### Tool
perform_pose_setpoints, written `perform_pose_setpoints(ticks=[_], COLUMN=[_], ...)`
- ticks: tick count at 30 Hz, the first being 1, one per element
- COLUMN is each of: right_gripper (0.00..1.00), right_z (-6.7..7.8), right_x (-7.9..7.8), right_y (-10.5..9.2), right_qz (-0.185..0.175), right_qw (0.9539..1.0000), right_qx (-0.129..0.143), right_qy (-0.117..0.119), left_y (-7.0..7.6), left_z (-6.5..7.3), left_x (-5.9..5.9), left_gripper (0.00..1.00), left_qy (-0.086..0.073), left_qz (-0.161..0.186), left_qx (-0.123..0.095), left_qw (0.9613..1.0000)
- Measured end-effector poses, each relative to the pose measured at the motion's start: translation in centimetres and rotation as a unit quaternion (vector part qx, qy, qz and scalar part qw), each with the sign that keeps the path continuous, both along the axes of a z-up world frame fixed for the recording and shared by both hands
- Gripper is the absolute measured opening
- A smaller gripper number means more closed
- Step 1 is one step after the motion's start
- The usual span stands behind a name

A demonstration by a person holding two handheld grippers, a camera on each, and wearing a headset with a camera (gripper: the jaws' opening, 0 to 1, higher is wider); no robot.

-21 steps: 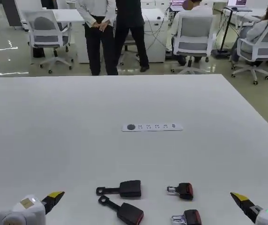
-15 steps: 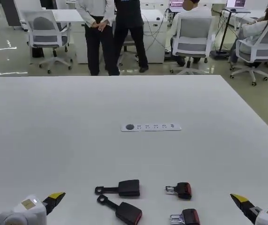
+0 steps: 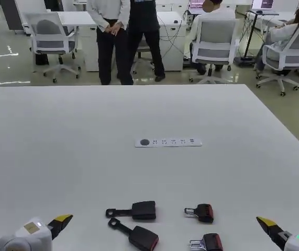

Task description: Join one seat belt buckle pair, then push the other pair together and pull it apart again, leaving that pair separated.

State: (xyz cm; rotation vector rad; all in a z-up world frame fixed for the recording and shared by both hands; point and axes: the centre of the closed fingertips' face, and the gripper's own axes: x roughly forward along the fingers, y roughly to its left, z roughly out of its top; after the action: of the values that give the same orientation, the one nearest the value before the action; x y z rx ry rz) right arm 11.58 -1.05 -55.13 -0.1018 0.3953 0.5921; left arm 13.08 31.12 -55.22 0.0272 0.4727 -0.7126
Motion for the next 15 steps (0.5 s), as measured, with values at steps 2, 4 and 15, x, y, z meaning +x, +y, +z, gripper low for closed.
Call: perform_pose_setpoints(ticks=[2,4,15], right_gripper=[1.00,1.00,1.00], right_z=[-0.03,-0.08,-0.16], right_x=[0.00,0.05,0.30], right_y=[-0.04,-0.12,-0.35], right_qz=[0.000,0.000,0.001], right_qw=[1.0000,1.0000,1.0000], right_qx=[0.001,0.000,0.001], right_qy=[0.001,0.001,0.000], left_y=[-0.12,-0.35,-0.49], left_z=[0.14,0.32,0.28], left_x=[-0.09,-0.29,-0.23], left_gripper=[1.00,1.00,1.00], left_qy=[0.000,0.000,0.002], left_qz=[0.000,-0.001,-0.004], left_qx=[0.000,0.002,0.002], left_qw=[1.0000,1.0000,1.0000])
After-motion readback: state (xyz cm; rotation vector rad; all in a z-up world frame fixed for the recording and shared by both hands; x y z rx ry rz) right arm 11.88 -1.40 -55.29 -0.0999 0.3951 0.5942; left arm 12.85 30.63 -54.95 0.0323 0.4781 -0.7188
